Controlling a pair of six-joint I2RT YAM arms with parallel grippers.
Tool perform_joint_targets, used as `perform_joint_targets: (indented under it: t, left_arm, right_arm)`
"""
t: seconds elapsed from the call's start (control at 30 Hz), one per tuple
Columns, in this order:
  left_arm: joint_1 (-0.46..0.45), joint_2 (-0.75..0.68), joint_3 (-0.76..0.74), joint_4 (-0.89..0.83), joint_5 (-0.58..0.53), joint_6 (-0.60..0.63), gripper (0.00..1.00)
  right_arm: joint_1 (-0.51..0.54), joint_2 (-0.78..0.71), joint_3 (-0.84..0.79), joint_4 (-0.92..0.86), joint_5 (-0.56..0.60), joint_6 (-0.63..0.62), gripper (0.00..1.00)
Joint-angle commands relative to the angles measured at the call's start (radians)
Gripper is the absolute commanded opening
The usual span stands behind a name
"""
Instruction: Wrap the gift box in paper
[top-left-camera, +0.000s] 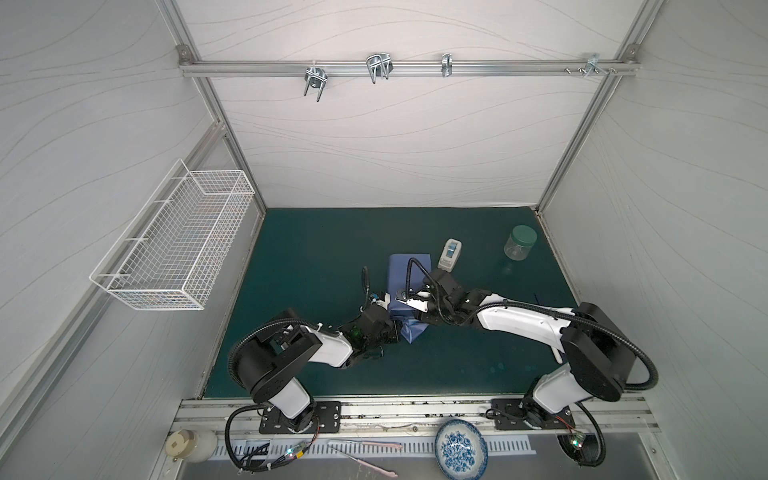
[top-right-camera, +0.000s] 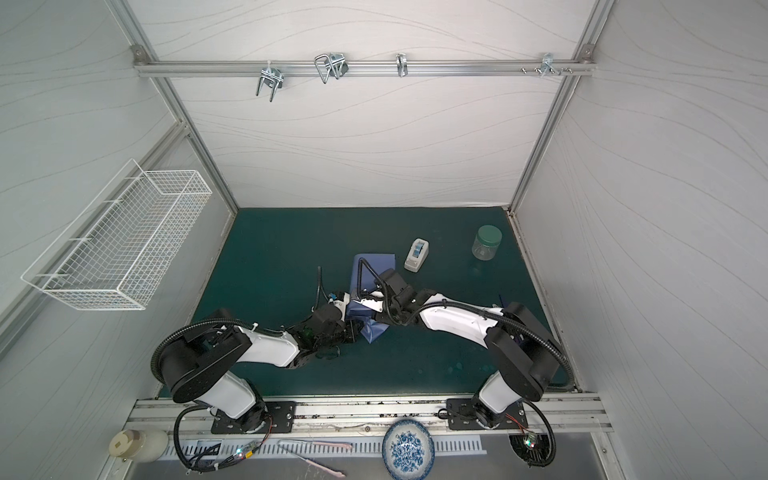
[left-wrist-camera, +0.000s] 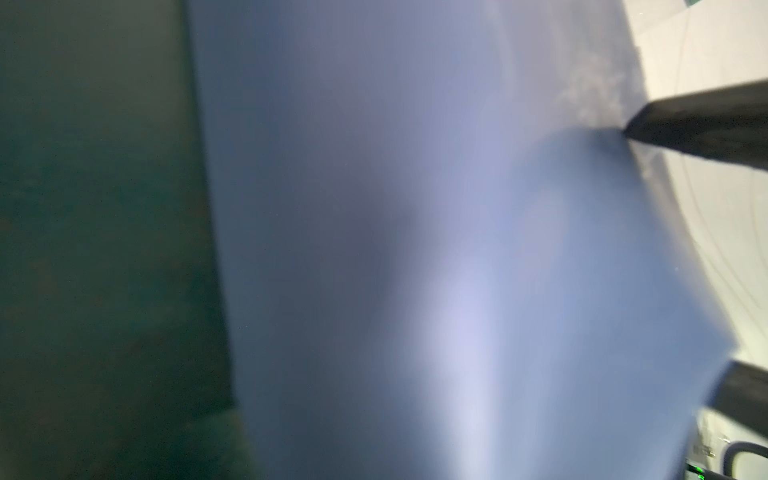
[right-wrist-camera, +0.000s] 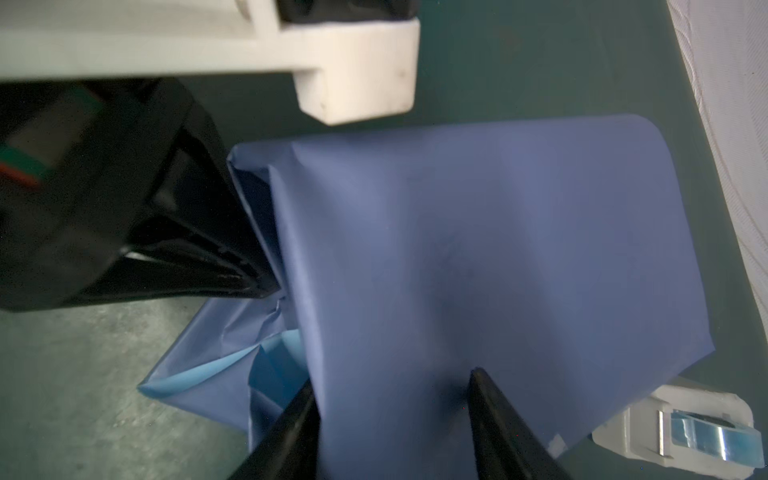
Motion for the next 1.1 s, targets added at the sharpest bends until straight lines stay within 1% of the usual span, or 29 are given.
perform_joint_targets:
  t: [0.0, 0.07, 0.2, 0.3, 0.5, 0.6, 0.93, 1.07]
  left_arm:
    - [-0.002, -0.036, -0.011, 0.006, -0.096, 0.002, 0.11]
    - [0.000, -0.058, -0.009, -0.015, -0.122, 0.013, 0.12]
    - [0.000, -0.076, 0.004, -0.042, -0.137, 0.029, 0.12]
    - [0.001, -0.045, 0.014, -0.034, -0.138, 0.034, 0.12]
    - [-0.003, 0.034, -0.004, 0.054, -0.110, 0.012, 0.12]
    - [-0.013, 0.056, -0.001, 0.067, -0.103, 0.016, 0.12]
    - [-0.061, 0.063, -0.016, 0.084, -0.134, 0.021, 0.12]
    - [-0.079, 0.081, -0.022, 0.107, -0.135, 0.006, 0.13]
  right_arm:
    - [0.000, 0.022, -0.027, -0.047, -0.006, 0.011, 0.55]
    - [-0.001, 0.021, -0.026, -0.048, -0.004, 0.010, 0.54]
    - [0.001, 0.022, -0.026, -0.050, -0.004, 0.011, 0.54]
    - [0.000, 0.024, -0.026, -0.050, -0.002, 0.013, 0.54]
    - [0.000, 0.020, -0.025, -0.053, -0.003, 0.013, 0.54]
    - [-0.001, 0.026, -0.026, -0.051, -0.002, 0.014, 0.54]
    - [-0.001, 0.033, -0.023, -0.051, -0.003, 0.016, 0.54]
    - [-0.001, 0.035, -0.021, -0.053, -0.003, 0.016, 0.54]
